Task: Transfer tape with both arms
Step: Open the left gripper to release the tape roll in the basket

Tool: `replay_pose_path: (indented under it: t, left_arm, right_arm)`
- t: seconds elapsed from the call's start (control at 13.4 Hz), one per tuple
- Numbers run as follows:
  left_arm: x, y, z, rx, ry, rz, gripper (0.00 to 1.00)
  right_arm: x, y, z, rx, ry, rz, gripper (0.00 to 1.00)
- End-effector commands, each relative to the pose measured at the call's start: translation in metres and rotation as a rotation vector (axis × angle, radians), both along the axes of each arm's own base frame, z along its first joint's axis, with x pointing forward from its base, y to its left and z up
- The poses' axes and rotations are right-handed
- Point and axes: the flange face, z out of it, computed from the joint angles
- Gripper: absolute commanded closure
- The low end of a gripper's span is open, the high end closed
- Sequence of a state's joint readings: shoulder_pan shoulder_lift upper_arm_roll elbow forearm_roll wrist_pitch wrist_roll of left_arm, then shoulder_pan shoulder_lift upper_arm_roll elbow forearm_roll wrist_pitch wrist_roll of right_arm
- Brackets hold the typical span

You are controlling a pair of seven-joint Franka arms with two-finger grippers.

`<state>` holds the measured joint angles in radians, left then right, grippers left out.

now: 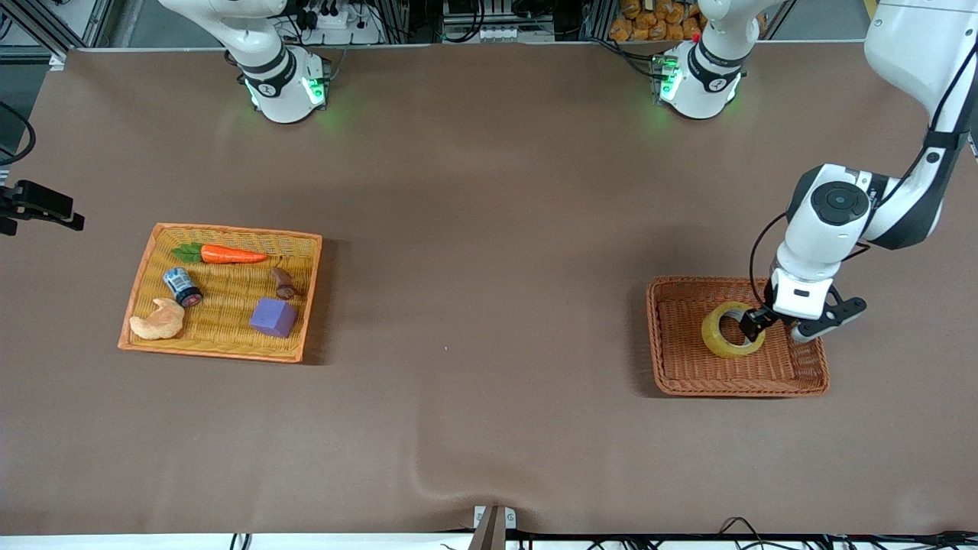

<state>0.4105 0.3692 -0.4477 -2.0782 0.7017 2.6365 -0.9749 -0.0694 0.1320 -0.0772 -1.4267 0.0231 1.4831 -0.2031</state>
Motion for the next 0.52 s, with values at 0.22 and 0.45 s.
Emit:
replay_pose_path:
  t: [0.22,0.45]
  left_arm:
    - [0.021,-0.043,0.047,0.025,0.008,-0.004,0.00]
    - [0.014,-0.065,0.062,0.053,0.019,-0.039,0.00]
  right_arm:
    - [-0.004,0.001,0.006,0.007,-0.005,0.010,0.00]
    - [-0.003,0.001,0.005,0.007,-0.005,0.011,0.00]
